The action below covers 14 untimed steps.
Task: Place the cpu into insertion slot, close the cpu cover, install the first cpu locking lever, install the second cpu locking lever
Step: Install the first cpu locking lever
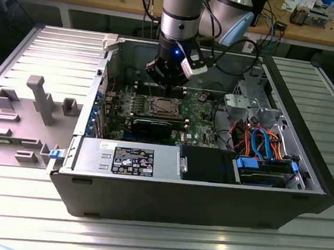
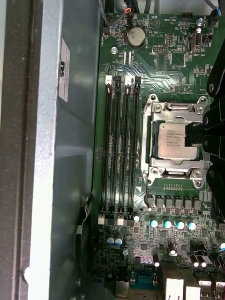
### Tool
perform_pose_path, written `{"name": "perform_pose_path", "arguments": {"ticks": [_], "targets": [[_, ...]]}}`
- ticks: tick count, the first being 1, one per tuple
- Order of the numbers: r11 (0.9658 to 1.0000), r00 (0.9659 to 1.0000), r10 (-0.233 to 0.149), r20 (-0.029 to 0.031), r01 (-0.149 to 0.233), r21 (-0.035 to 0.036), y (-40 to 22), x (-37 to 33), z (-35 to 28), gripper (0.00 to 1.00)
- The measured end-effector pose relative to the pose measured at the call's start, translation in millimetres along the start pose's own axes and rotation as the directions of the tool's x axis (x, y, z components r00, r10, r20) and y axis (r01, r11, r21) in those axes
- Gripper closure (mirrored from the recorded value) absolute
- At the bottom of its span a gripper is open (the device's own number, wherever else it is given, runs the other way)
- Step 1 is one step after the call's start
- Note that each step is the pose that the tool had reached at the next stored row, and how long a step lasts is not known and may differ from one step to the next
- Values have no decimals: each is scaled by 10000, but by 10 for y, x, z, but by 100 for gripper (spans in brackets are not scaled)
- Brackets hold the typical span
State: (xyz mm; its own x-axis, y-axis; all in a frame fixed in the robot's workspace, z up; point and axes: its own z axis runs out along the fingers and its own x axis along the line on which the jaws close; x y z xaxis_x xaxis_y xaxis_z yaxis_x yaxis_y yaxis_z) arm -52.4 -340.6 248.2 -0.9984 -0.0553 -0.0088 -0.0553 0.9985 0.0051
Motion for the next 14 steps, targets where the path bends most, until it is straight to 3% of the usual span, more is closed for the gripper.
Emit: {"name": "perform_pose_path", "arguments": {"ticks": [14], "targets": [[10000, 10000, 0, 0, 0, -1, 6, 64, 0, 89]]}}
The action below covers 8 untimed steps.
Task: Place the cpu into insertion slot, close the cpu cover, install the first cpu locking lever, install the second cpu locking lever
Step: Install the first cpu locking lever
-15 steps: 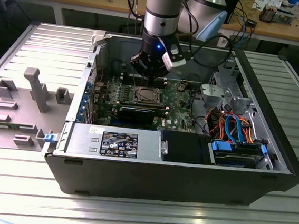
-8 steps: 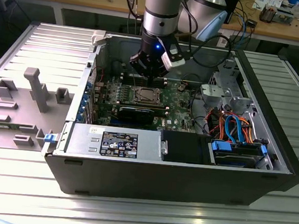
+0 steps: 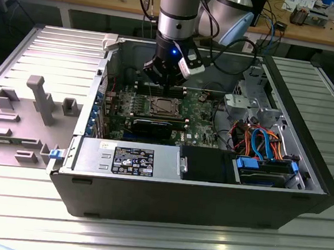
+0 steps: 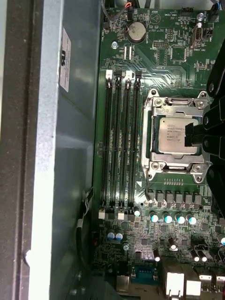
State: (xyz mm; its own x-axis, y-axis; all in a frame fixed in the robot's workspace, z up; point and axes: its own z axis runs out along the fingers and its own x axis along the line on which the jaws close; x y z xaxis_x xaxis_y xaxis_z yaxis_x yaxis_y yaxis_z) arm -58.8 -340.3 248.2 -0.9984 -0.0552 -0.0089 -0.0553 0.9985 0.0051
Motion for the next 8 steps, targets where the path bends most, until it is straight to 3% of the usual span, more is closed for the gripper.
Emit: {"name": "perform_pose_path", "arguments": {"ticks": [4, 8], "targets": [[10000, 10000, 0, 0, 0, 2, 6, 31, -1, 89], [10000, 10000, 0, 0, 0, 0, 58, 57, 0, 89]]}}
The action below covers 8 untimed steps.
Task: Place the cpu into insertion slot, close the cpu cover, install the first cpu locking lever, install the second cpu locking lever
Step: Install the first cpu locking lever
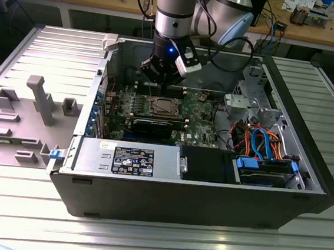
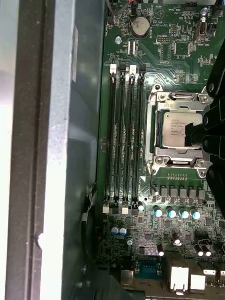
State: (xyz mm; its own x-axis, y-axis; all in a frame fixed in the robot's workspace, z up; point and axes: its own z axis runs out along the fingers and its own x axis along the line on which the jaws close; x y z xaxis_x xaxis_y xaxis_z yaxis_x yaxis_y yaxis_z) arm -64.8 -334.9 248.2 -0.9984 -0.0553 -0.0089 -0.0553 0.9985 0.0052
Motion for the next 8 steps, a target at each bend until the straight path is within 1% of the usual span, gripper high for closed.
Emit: {"name": "perform_pose_path", "arguments": {"ticks": [2, 6, 8], "targets": [[10000, 10000, 1, 0, -1, 0, 15, 18, 0, 89], [10000, 10000, 6, 1, -6, 0, 32, 105, -1, 89], [10000, 10000, 14, 3, -14, 0, 38, 163, -1, 89]]}}
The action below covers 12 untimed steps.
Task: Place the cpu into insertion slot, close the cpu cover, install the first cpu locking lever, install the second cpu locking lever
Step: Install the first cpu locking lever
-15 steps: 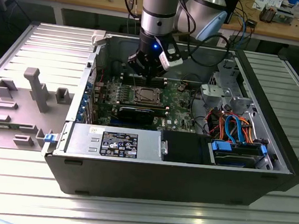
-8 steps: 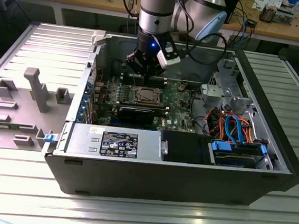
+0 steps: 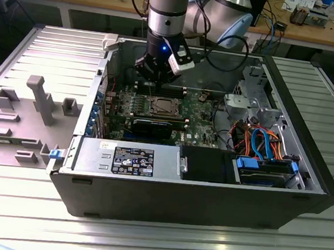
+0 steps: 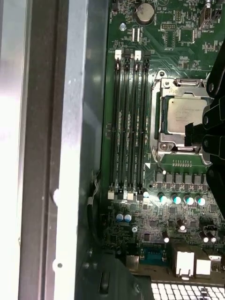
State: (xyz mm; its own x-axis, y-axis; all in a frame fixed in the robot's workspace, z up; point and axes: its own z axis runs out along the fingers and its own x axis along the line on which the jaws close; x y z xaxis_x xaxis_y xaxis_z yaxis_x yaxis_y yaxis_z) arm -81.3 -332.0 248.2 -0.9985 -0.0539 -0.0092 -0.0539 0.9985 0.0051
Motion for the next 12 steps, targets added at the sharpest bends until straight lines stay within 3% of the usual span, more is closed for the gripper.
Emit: {"name": "perform_pose_path", "arguments": {"ticks": [12], "targets": [[10000, 10000, -1, 2, 1, 0, 2, 33, -7, 89]]}}
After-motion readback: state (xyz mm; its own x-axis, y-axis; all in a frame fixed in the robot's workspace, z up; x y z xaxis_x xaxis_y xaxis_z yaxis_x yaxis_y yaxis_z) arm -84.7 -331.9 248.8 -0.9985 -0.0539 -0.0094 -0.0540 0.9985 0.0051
